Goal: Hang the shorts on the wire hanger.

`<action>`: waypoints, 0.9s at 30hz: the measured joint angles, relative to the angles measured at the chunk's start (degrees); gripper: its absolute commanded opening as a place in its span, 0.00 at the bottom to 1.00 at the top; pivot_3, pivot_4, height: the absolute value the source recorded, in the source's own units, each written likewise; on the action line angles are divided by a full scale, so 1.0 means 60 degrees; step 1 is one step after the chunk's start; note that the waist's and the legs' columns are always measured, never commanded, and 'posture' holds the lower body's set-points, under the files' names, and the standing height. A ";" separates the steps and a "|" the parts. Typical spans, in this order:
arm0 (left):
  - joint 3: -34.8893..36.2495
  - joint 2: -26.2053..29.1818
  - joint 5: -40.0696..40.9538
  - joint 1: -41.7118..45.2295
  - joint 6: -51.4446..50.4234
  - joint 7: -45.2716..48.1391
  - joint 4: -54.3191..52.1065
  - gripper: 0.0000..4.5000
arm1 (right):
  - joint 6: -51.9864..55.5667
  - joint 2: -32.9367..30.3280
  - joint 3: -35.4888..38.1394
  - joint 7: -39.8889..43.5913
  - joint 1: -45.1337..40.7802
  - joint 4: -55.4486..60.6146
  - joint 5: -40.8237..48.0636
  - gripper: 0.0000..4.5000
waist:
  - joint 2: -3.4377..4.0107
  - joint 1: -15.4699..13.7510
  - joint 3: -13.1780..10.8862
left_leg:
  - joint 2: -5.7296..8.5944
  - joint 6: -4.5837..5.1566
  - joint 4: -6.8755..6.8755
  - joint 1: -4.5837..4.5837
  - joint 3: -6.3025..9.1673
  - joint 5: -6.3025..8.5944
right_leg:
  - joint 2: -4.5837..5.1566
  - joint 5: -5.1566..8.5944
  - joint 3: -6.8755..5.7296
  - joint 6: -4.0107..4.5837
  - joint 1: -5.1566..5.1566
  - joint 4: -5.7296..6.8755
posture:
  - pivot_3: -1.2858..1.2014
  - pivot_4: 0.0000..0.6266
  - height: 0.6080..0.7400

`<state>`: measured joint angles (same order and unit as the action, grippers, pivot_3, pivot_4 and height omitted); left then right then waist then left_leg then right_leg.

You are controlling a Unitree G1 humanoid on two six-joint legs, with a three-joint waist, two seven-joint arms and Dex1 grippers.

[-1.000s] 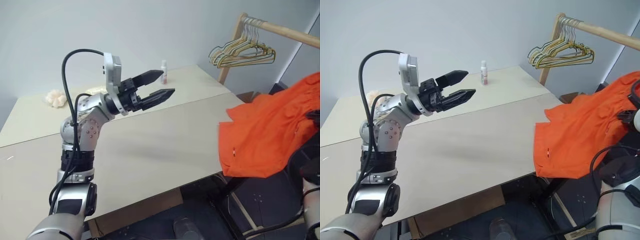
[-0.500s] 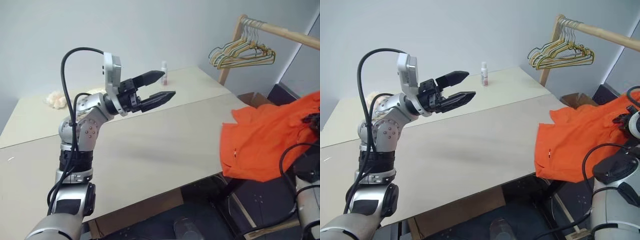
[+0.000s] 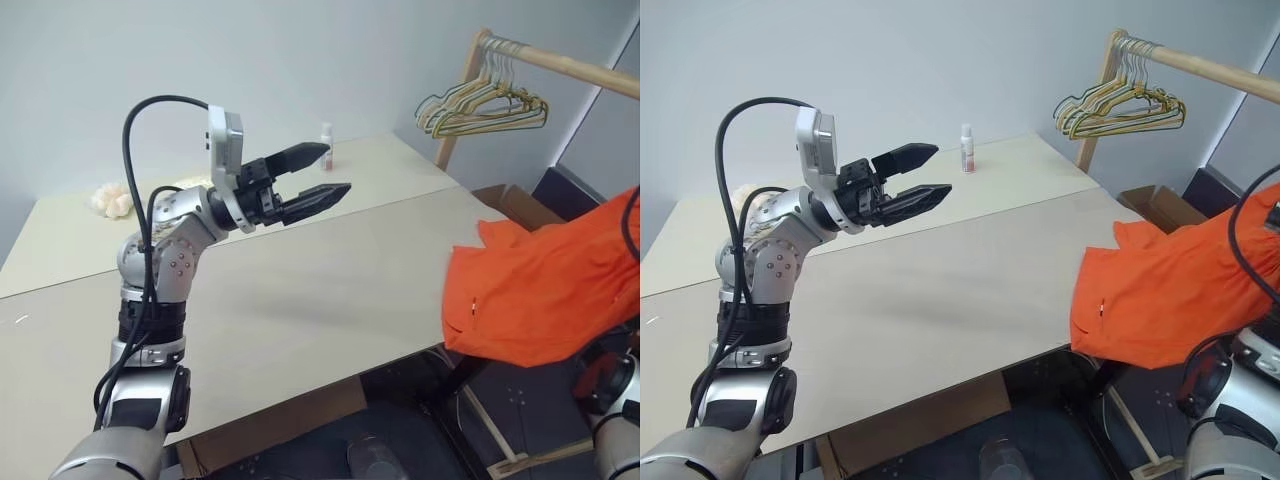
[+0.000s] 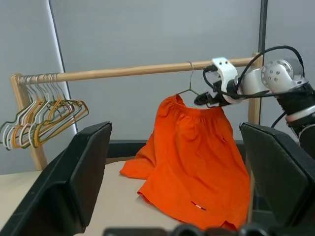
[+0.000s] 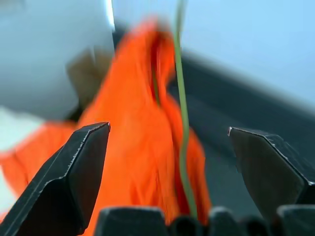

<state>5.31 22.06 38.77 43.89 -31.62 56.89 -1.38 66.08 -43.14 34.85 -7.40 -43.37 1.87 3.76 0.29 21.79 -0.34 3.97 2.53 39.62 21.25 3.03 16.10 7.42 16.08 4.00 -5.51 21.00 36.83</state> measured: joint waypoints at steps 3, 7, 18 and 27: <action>-0.0013 -0.0001 0.0000 -0.0002 -0.0012 -0.0015 -0.0001 1.00 | -0.1563 0.0241 -0.0186 0.0202 0.0504 0.0835 -0.0044 0.99 | -0.0001 0.0016 0.0000 | 0.0000 0.0000 -0.0001 0.0001 0.0002 0.0000 | -0.0001 0.0000 -0.0002 -0.0001 -0.0001 -0.0003 | 0.37 0.00 1.00; -0.0013 0.0073 -0.0008 -0.0124 -0.0176 -0.0073 -0.0025 1.00 | -0.4036 0.1075 -0.0535 0.0786 0.1221 0.1993 0.0213 0.99 | -0.0001 0.0057 0.0000 | 0.0002 -0.0001 0.0000 -0.0007 0.0002 0.0000 | -0.0001 0.0001 0.0004 -0.0003 -0.0002 0.0005 | 0.38 0.00 1.00; 0.0211 0.2399 -0.0388 -0.2693 -0.0190 -0.0141 -0.1859 1.00 | -0.5344 0.1199 -0.4079 0.6812 0.2090 0.2909 0.3318 0.99 | -0.0012 -0.0352 -0.0005 | -0.0001 -0.0002 -0.0035 -0.0039 0.0015 0.0001 | -0.0019 0.0001 0.0003 -0.0003 -0.0008 -0.0007 | 0.45 0.00 1.00; 0.0980 0.3565 -0.0444 -0.5519 -0.0358 -0.0394 -0.3799 1.00 | -0.5569 0.0664 -0.5632 0.9947 0.1623 0.1532 0.3608 0.99 | -0.0039 -0.2004 -0.0028 | 0.0013 -0.0020 -0.0037 -0.0020 0.0015 0.0016 | 0.0006 0.0001 -0.0006 0.0001 0.0071 -0.0029 | 0.49 0.00 1.00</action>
<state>11.19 43.45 36.11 10.78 -33.77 54.53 -24.17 32.67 -39.16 1.06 52.28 -33.63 11.07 25.41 0.05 9.76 -0.51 4.06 2.41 39.40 21.13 3.12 16.20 7.46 16.09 3.97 -5.51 21.43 36.66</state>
